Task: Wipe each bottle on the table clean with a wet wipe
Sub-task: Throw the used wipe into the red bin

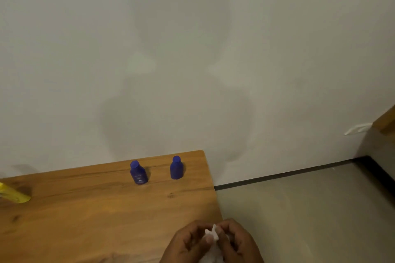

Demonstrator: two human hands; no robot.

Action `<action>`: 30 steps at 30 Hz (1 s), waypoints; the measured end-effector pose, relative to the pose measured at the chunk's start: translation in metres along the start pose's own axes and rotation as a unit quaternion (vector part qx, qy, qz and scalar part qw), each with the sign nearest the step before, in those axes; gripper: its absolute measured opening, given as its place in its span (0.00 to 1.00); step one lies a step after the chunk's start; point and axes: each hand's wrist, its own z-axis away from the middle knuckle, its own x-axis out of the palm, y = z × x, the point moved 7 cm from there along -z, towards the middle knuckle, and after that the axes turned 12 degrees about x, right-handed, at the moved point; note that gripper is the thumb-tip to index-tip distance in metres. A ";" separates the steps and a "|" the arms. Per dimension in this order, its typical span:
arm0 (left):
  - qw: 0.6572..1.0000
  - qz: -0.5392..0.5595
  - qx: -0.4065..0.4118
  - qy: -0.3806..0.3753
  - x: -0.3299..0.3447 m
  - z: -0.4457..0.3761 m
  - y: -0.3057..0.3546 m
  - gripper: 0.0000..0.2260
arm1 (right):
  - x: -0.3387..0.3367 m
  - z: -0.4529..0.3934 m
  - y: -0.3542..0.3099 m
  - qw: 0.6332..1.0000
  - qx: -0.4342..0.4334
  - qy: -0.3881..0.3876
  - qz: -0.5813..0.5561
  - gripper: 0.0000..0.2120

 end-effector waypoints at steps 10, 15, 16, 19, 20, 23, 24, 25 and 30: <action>0.984 -0.058 0.027 0.168 -0.098 0.111 0.074 0.15 | 0.057 0.046 -0.062 0.995 -0.088 -0.013 -0.049 0.07; 0.977 0.015 0.017 0.212 -0.139 0.214 0.087 0.15 | 0.129 0.119 -0.077 0.986 -0.054 -0.097 -0.124 0.09; 0.979 0.018 0.007 0.202 -0.145 0.235 0.084 0.17 | 0.149 0.138 -0.078 0.983 -0.059 -0.121 -0.129 0.09; 0.992 0.015 -0.002 0.129 -0.150 0.294 0.074 0.21 | 0.213 0.190 -0.067 0.970 -0.074 -0.190 -0.134 0.11; 0.994 -0.001 0.011 0.111 -0.150 0.313 0.073 0.22 | 0.234 0.206 -0.062 0.967 -0.082 -0.207 -0.123 0.10; 0.987 -0.004 0.028 0.161 -0.164 0.363 0.065 0.20 | 0.287 0.246 -0.046 0.962 -0.107 -0.233 -0.095 0.09; 0.982 0.018 0.026 0.188 -0.170 0.376 0.061 0.17 | 0.297 0.257 -0.045 0.963 -0.124 -0.227 -0.081 0.09; 0.978 0.038 0.026 0.206 -0.176 0.391 0.056 0.15 | 0.306 0.267 -0.043 0.963 -0.143 -0.217 -0.067 0.09; 0.957 0.035 0.026 0.285 -0.206 0.439 0.048 0.03 | 0.321 0.296 -0.038 0.966 -0.174 -0.181 -0.058 0.07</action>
